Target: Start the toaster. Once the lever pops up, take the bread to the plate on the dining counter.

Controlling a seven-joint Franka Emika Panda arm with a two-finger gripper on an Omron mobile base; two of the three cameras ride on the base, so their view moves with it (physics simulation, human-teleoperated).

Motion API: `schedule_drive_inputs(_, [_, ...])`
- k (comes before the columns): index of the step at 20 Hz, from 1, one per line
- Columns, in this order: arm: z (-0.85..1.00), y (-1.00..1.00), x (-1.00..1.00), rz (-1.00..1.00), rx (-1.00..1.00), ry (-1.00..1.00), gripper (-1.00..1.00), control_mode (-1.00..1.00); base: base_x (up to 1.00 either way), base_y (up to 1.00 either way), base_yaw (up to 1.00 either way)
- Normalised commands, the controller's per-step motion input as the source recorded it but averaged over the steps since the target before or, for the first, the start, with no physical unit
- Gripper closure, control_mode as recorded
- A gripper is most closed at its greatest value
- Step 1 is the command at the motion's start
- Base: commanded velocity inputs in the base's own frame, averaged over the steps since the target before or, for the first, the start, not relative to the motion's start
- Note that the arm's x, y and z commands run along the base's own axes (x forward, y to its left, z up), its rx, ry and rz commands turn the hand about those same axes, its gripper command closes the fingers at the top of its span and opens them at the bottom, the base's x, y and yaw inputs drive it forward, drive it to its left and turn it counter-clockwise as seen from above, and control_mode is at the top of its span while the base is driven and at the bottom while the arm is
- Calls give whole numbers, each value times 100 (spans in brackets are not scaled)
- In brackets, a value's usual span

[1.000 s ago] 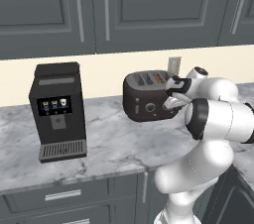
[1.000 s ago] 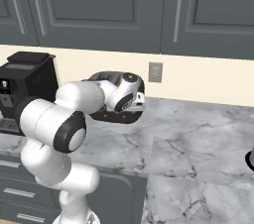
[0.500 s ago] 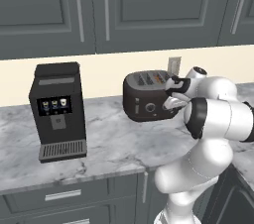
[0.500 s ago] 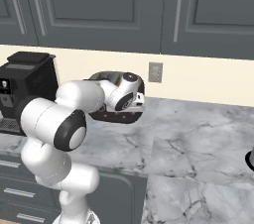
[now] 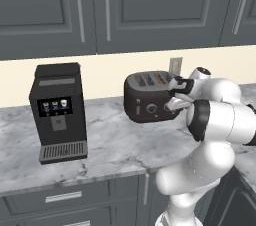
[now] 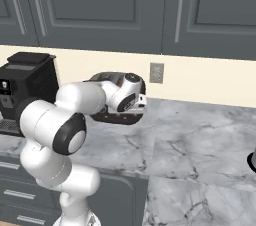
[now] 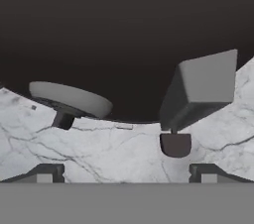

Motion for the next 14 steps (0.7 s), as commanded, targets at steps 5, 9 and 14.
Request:
schedule_drive_inputs(5, [2,-10,-16,0,0,0,-100,-100,0,0,0])
schedule_drive_inputs(9, [11,-8,-25,0,0,-5,-100,-100,0,0,0])
schedule_drive_inputs(14, [22,-1,-21,-4,0,-5,-100,-100,0,0,0])
